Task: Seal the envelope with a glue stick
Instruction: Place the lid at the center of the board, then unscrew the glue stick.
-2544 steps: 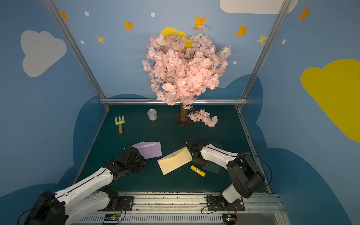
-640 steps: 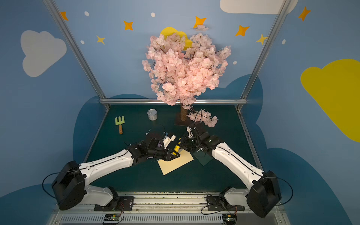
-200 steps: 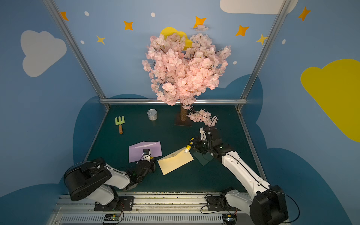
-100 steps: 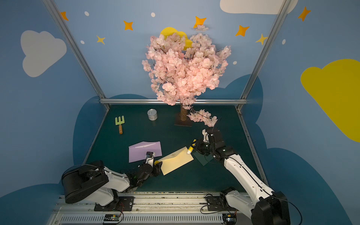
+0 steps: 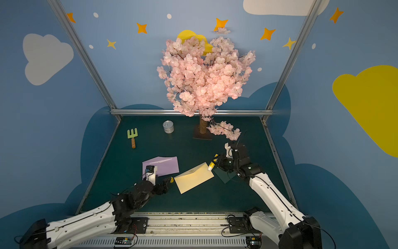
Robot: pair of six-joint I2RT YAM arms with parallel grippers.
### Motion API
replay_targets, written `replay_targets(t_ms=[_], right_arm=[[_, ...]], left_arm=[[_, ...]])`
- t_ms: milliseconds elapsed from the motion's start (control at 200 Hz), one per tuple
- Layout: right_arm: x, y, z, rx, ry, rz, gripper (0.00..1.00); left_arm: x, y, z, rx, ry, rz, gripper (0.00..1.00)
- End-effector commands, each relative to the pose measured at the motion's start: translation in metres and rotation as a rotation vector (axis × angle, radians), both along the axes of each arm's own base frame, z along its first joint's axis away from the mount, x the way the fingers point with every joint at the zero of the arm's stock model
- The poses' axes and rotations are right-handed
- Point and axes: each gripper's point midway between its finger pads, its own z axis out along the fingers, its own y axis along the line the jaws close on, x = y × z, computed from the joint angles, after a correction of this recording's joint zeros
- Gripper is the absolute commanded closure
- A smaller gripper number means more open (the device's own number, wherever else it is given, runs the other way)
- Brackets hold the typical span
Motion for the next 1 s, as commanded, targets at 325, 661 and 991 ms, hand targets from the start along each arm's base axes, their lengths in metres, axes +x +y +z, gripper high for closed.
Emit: replay_targets(t_ms=[325, 661, 991], right_arm=[[-0.003, -0.018, 0.004, -0.137, 0.055, 0.044, 1.00], [-0.010, 0.002, 0.013, -0.023, 0.113, 0.101, 1.00], [-0.015, 0.022, 0.030, 0.054, 0.028, 0.140, 1.00]], left_arm=[[0.008, -0.077, 0.054, 0.056, 0.210, -0.322, 0.03], [0.011, -0.195, 0.118, -0.163, 0.193, -0.761, 0.00], [0.017, -0.246, 0.106, -0.257, 0.256, -0.849, 0.00]])
